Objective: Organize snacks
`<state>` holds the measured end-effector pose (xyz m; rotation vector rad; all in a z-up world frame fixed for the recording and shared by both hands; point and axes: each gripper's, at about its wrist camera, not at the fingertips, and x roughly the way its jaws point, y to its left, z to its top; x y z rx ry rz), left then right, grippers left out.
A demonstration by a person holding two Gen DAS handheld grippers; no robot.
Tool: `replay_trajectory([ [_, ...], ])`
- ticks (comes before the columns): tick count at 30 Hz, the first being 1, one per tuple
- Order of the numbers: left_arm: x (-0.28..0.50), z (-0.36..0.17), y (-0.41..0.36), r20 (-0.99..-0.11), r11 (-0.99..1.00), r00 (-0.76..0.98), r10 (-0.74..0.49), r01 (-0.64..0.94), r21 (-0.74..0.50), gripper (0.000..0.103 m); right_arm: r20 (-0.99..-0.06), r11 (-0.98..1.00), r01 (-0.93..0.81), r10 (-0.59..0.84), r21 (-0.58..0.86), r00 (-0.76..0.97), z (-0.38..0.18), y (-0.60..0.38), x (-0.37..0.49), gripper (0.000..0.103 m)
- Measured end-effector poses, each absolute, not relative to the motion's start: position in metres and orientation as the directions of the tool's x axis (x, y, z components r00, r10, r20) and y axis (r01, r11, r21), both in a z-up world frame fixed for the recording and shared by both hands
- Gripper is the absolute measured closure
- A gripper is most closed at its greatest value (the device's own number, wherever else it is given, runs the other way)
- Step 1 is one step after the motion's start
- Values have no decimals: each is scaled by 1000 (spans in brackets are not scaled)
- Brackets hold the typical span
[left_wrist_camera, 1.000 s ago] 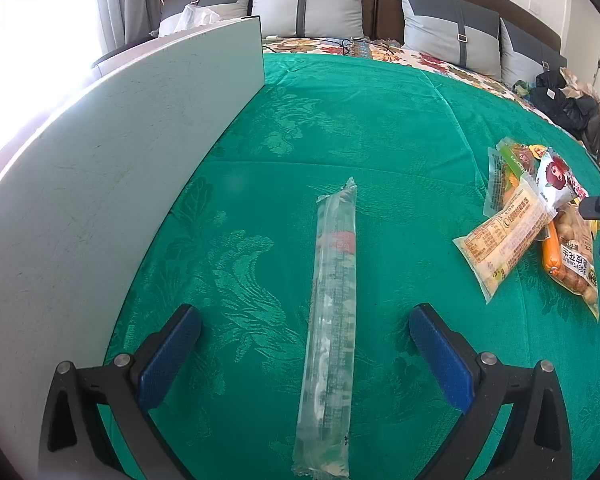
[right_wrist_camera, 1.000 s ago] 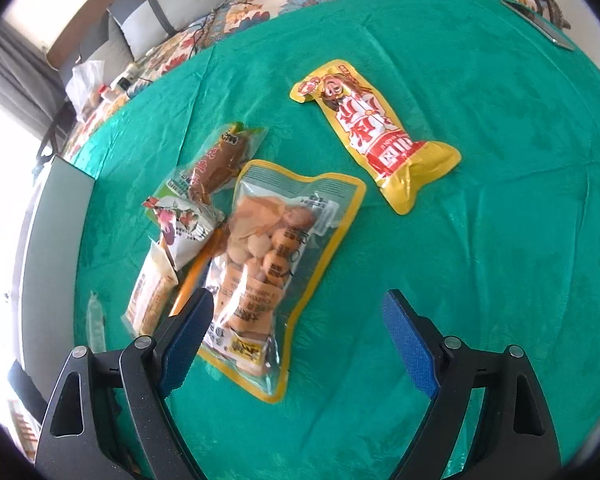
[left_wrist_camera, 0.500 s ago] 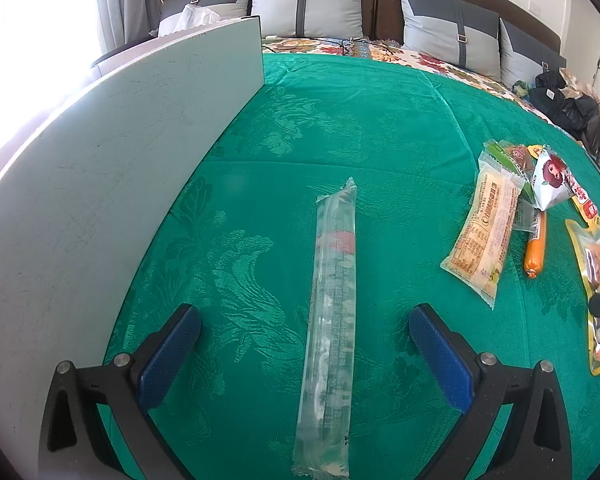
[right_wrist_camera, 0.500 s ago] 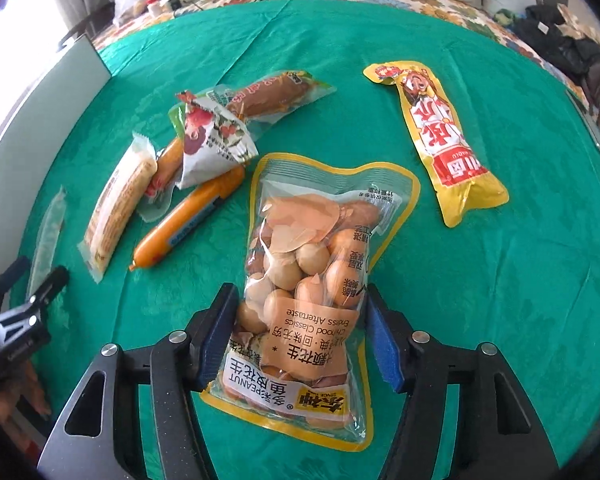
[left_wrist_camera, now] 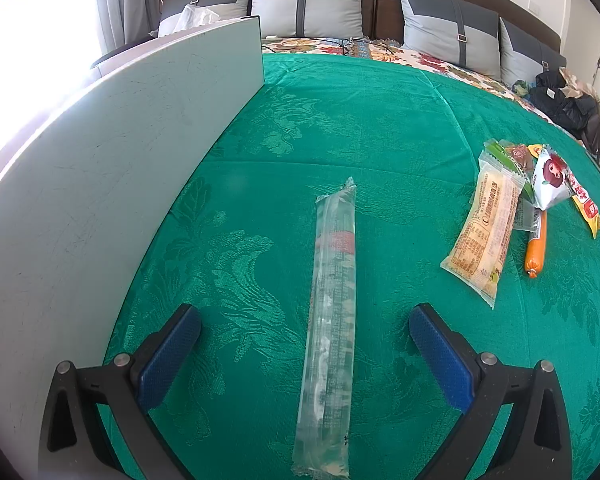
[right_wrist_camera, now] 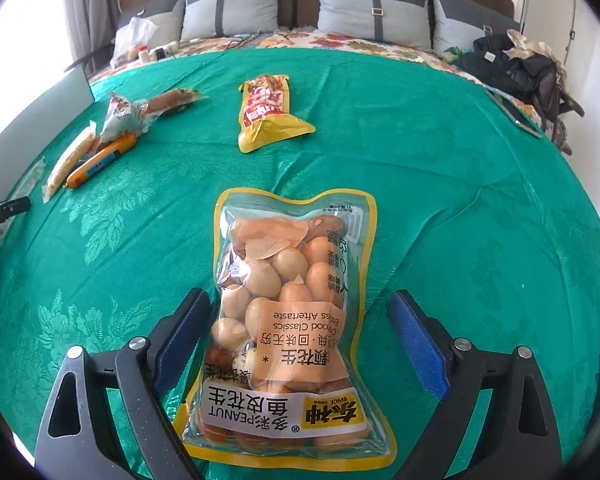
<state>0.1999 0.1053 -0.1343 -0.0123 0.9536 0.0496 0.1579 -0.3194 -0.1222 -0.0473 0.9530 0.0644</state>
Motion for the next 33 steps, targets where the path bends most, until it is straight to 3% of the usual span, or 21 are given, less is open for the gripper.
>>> replay_trajectory([
  [26, 208, -133, 106, -819, 999, 573, 32, -46, 7, 0, -813, 997, -71, 31, -14, 581, -124, -322, 154, 9],
  [33, 231, -133, 110, -817, 994, 574, -56, 105, 5, 0, -813, 997, -71, 30, -14, 582, -124, -322, 154, 9],
])
